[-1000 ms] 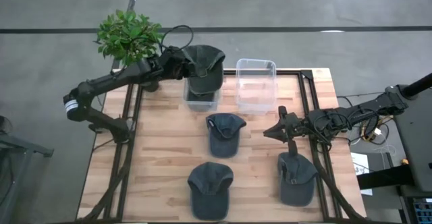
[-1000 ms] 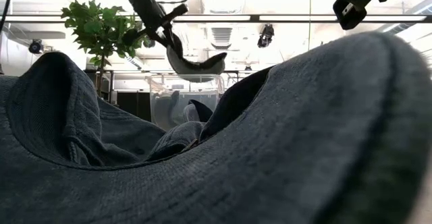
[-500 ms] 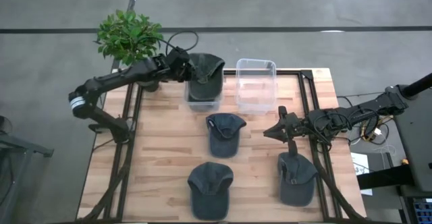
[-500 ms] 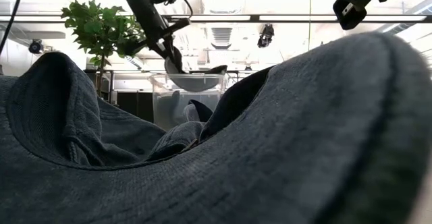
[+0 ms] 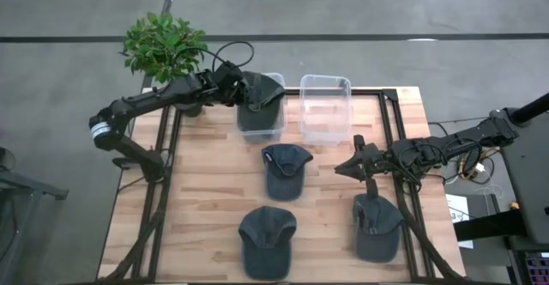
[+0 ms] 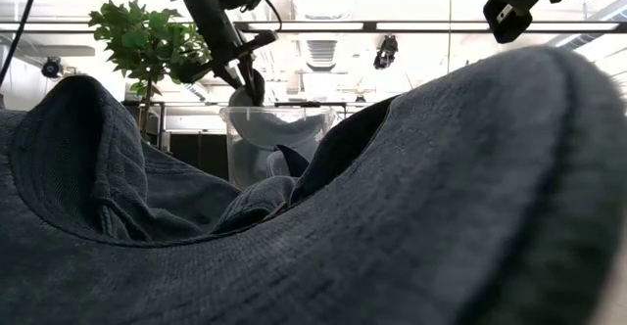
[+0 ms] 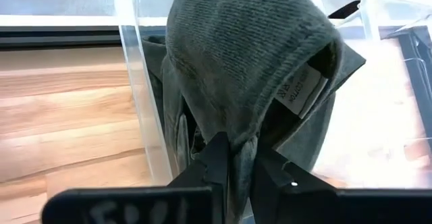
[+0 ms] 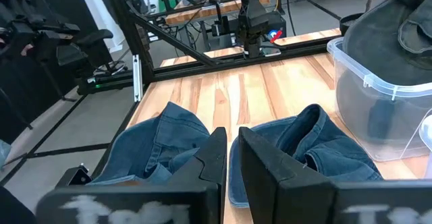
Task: Pick & Place hat
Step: Put the green cap into the left transparent bin
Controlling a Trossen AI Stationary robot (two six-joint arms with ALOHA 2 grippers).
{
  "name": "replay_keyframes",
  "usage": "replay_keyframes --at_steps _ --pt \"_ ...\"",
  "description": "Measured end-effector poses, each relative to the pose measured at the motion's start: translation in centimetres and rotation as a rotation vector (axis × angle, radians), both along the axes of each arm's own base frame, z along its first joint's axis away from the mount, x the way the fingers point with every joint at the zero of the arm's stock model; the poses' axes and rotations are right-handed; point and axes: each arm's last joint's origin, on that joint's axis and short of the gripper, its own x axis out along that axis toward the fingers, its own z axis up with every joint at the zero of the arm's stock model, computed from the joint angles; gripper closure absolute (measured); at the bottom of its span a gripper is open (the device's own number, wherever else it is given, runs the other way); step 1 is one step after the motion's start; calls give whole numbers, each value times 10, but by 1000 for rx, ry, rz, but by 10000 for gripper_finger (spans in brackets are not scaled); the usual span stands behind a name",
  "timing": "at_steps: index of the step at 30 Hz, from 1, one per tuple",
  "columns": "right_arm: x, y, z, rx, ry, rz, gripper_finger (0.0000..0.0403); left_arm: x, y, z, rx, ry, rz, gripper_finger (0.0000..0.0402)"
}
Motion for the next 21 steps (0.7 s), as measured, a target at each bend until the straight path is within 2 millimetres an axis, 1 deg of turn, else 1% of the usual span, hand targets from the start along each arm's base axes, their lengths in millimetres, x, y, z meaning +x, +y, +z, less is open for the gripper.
replay_keyframes --at_steps 21 --pt "0 0 0 0 0 0 367 0 0 0 16 18 -41 362"
